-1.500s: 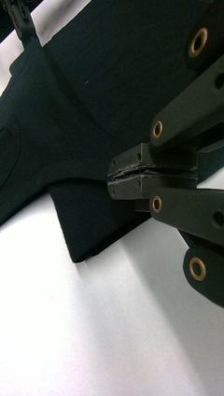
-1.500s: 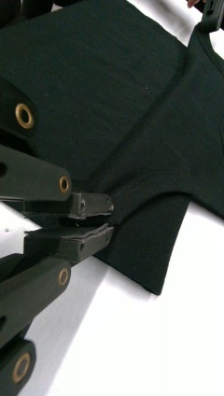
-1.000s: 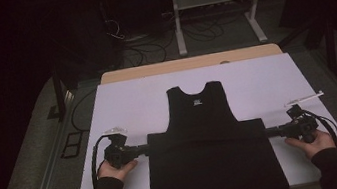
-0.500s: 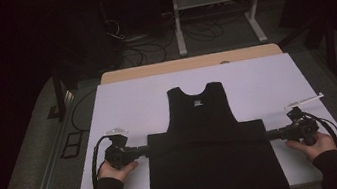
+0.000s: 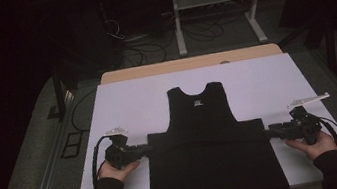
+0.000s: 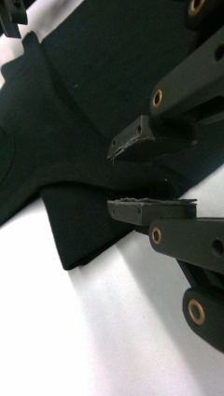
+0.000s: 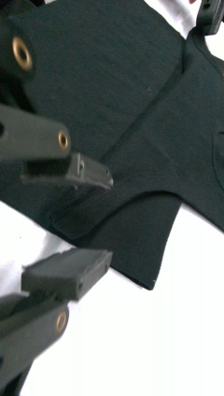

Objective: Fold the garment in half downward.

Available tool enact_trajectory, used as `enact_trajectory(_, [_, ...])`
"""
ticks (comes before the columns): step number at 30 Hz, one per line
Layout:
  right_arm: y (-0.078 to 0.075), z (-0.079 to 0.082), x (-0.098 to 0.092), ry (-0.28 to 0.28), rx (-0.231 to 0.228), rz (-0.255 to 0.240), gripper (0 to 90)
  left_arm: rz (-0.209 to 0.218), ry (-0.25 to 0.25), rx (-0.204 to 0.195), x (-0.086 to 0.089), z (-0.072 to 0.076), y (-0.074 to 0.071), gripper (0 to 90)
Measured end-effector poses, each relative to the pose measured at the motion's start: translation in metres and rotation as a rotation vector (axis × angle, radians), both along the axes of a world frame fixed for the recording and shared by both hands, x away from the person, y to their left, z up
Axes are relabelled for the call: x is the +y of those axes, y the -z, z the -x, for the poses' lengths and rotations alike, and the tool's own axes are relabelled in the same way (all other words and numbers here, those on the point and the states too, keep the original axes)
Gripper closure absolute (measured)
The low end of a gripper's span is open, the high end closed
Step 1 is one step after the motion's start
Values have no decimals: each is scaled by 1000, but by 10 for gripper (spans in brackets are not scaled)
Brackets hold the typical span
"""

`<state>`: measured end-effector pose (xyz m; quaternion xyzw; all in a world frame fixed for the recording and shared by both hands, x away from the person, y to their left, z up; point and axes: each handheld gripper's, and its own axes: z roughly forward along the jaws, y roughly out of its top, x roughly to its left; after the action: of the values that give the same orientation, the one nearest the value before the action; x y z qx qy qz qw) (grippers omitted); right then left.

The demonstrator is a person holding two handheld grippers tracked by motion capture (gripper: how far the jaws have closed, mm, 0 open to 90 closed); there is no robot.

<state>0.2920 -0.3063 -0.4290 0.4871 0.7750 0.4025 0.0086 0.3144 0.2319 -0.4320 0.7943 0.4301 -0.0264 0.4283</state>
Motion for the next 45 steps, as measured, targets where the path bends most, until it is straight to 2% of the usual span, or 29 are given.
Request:
enact_trajectory(3, [-5, 3, 0, 20, -65, -1, 396, 26, 24, -11, 2, 0, -1, 525])
enact_trajectory(5, [-7, 4, -2, 30, -78, -14, 361, 26, 40, -28, 3, 1, -1, 438])
enact_trajectory(6, [-7, 4, -2, 34, -78, -15, 338, 22, 47, -46, 2, 2, -2, 420])
enact_trajectory(10, [-8, 2, -3, 46, -76, -19, 251, 16, 49, -61, 2, 2, -2, 345])
enact_trajectory(14, [-7, -1, -3, 45, -67, -18, 124, 32, 43, -85, 4, 0, -3, 259])
enact_trajectory(16, [-7, -2, -2, 37, -60, -26, 102, 37, 46, -87, 4, -3, -4, 213])
enact_trajectory(18, [-8, -4, -2, 36, -68, -21, 0, 46, 52, -97, 4, -4, -4, 162])
enact_trajectory(22, [-10, -9, -1, 27, -93, -16, 0, 59, 67, -104, 4, -10, -3, 101])
enact_trajectory(25, [-11, -13, 0, 26, -110, -4, 0, 69, 52, -111, 6, -14, -1, 17])
enact_trajectory(27, [-12, -17, 0, 21, -117, -4, 0, 56, 44, -121, 7, -17, -3, 11])
enact_trajectory(30, [-13, -22, 1, 12, -122, 1, 0, 61, 30, -141, 9, -20, -4, 0])
enact_trajectory(35, [-14, -27, 4, 1, -137, 4, 0, 36, 44, -168, 7, -24, -7, 0])
enact_trajectory(40, [-15, -35, 7, -17, -142, 9, 0, 19, 40, -174, 6, -26, -9, 0])
enact_trajectory(45, [-14, -43, 12, -33, -136, 19, 0, 20, 34, -187, 4, -30, -13, 0])
